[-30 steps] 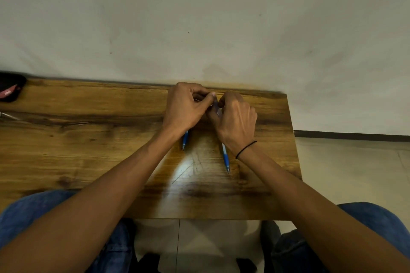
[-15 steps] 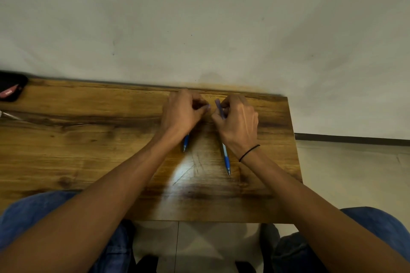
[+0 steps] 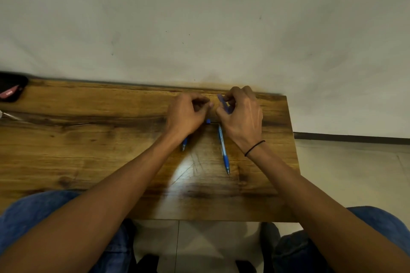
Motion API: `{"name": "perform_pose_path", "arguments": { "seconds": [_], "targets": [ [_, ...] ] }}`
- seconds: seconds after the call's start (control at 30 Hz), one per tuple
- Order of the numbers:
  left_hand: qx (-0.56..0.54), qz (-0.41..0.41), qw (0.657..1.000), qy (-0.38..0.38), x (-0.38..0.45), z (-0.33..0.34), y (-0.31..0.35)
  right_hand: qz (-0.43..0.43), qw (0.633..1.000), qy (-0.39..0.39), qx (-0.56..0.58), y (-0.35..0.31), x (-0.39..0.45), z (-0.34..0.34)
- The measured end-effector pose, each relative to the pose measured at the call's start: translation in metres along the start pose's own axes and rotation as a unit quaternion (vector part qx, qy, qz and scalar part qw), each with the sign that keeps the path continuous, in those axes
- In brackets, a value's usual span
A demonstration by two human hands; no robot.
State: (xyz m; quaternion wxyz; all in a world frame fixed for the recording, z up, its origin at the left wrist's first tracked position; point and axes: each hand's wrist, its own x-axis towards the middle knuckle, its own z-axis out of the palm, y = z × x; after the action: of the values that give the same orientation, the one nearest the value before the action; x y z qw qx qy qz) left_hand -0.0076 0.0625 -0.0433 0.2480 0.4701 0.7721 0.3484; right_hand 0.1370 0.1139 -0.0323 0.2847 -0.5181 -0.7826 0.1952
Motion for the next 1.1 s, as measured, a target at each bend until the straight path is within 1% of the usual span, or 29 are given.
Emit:
{"name": "perform_pose_path", "arguments": {
  "seconds": [0.03, 0.07, 0.1, 0.13, 0.17, 0.2, 0.23, 0.27, 0.3, 0.33, 0.5, 0.67, 0.83, 1.0, 1.1],
  "targets": [
    [-0.072, -0.031, 0.997, 0.013, 0.003, 0.000, 0.001, -0.003, 1.000, 0.000, 0.001, -0.001, 0.000, 0.000],
    [-0.170, -0.074, 0.983, 0.019, 0.005, -0.002, 0.003, -0.006, 1.000, -0.001, 0.002, -0.002, 0.001, -0.001],
    [-0.290, -0.120, 0.949, 0.013, 0.007, -0.003, 0.004, -0.010, 1.000, -0.003, 0.003, -0.003, 0.002, -0.002],
    [-0.415, -0.158, 0.896, -0.006, 0.007, -0.006, 0.006, -0.018, 1.000, -0.006, 0.007, -0.004, 0.002, -0.002],
    [-0.523, -0.185, 0.832, -0.028, 0.006, -0.009, 0.008, -0.030, 0.999, -0.009, 0.015, -0.006, 0.003, -0.003],
    [-0.604, -0.196, 0.771, -0.048, 0.005, -0.011, 0.009, -0.046, 0.999, -0.010, 0.027, -0.007, 0.004, -0.004],
    [-0.659, -0.198, 0.723, -0.058, 0.004, -0.013, 0.009, -0.063, 0.997, -0.014, 0.036, -0.009, 0.005, -0.005],
    [-0.697, -0.193, 0.688, -0.061, 0.003, -0.015, 0.009, -0.083, 0.996, -0.020, 0.039, -0.011, 0.005, -0.006],
    [-0.722, -0.187, 0.663, -0.063, 0.003, -0.017, 0.010, -0.103, 0.994, -0.030, 0.033, -0.012, 0.005, -0.007],
    [-0.738, -0.182, 0.646, -0.066, 0.002, -0.018, 0.011, -0.125, 0.991, -0.041, 0.021, -0.014, 0.005, -0.007],
    [-0.776, -0.155, 0.605, -0.093, -0.002, -0.025, 0.020, -0.212, 0.975, -0.067, -0.017, -0.020, 0.007, -0.015],
    [-0.793, -0.123, 0.584, -0.122, -0.002, -0.028, 0.023, -0.268, 0.961, -0.050, -0.035, -0.022, 0.012, -0.022],
    [-0.790, -0.125, 0.587, -0.126, -0.001, -0.024, 0.025, -0.280, 0.956, -0.058, -0.058, -0.023, 0.014, -0.026],
    [-0.768, -0.141, 0.613, -0.122, -0.001, -0.021, 0.023, -0.303, 0.947, -0.066, -0.079, -0.020, 0.014, -0.024],
    [-0.773, -0.136, 0.607, -0.124, 0.000, -0.020, 0.022, -0.296, 0.950, -0.060, -0.079, -0.022, 0.013, -0.023]
  ]
}}
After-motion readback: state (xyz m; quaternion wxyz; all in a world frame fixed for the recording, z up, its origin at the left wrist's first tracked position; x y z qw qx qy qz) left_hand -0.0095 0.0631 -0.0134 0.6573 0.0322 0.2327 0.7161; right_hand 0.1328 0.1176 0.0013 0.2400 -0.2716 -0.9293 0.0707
